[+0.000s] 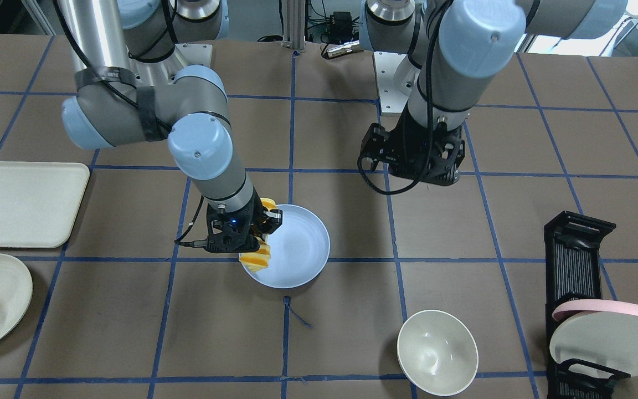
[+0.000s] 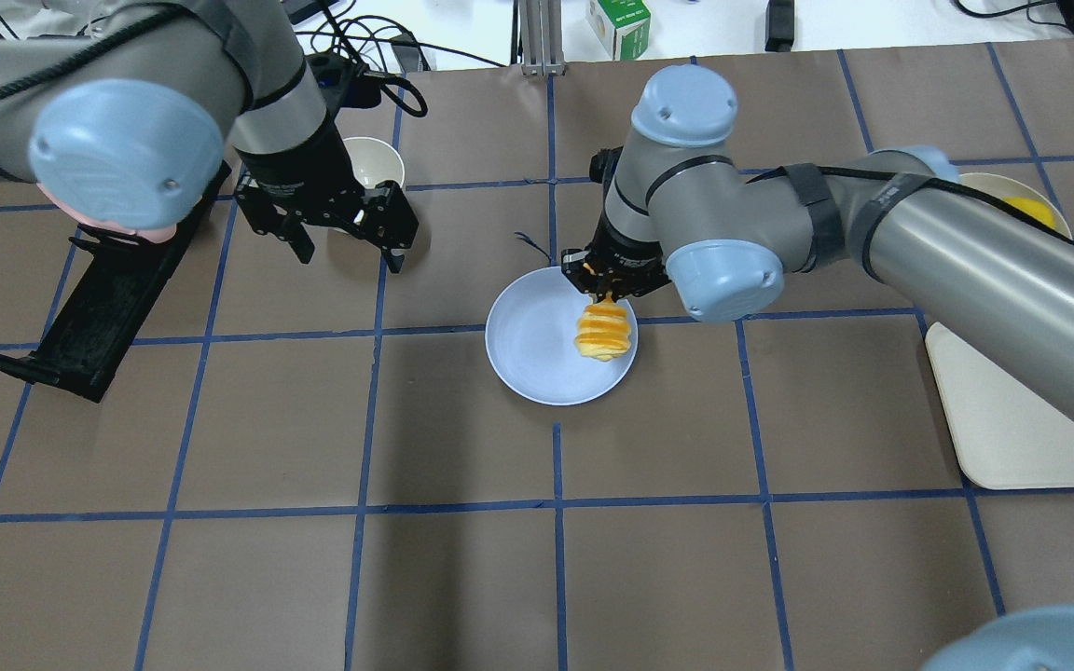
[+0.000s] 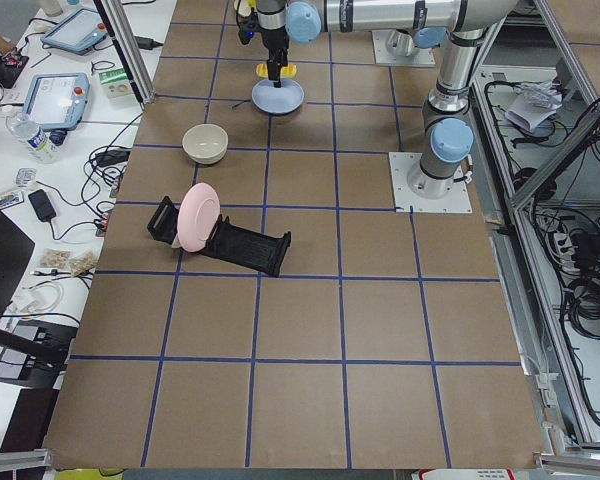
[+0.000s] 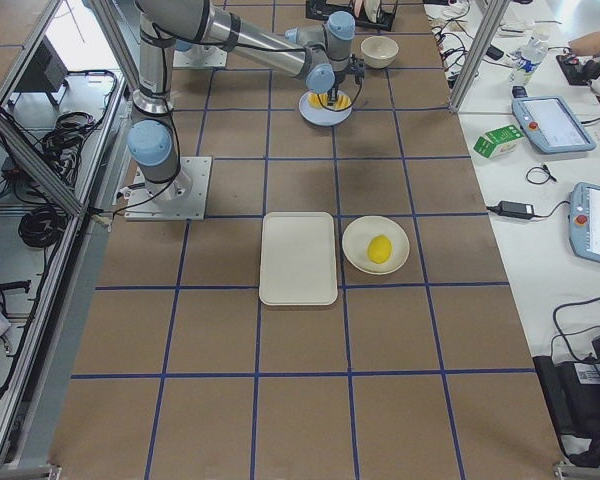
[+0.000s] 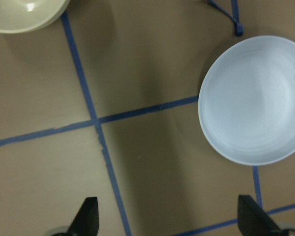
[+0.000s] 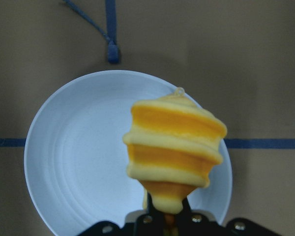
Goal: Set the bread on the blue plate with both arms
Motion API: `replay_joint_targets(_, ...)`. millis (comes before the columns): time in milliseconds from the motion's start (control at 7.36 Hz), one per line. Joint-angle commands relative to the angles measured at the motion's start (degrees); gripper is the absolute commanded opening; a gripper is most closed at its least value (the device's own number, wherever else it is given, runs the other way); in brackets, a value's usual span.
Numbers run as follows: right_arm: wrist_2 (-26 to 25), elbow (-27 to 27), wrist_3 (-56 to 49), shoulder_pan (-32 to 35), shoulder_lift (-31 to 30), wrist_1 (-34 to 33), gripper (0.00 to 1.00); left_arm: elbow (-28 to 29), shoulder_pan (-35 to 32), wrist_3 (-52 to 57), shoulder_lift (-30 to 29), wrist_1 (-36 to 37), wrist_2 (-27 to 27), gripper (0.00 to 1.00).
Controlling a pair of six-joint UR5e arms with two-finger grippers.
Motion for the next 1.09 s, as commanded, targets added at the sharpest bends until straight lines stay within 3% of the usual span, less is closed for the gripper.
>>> replay_joint_targets(0, -0.26, 1.85, 1.83, 2.03, 3.11, -3.86, 0.0, 1.94, 0.46, -1.32, 2.62, -4.3, 0.67, 1.0)
replay_joint_targets(272, -0.09, 1.51, 1.65, 1.94, 3.56, -4.13, 0.0, 2.04, 0.73, -1.32, 2.63, -2.8, 0.32, 1.0)
replay_joint_targets(407, -0.35, 1.94, 1.31, 1.94, 4.51, -4.13, 0.63, 2.04, 0.73, -0.97, 2.54, -1.84, 0.32, 1.0)
replay_joint_targets(543, -0.09, 1.51, 2.09, 1.94, 4.79, -4.31, 1.0, 2.04, 0.73, -1.05, 2.45, -1.74, 0.32, 1.0)
replay_joint_targets(951, -0.44, -0.25, 1.75, 1.25, 4.09, -3.7, 1.0, 1.95, 0.82, -0.53, 2.36, -1.74, 0.49, 1.0)
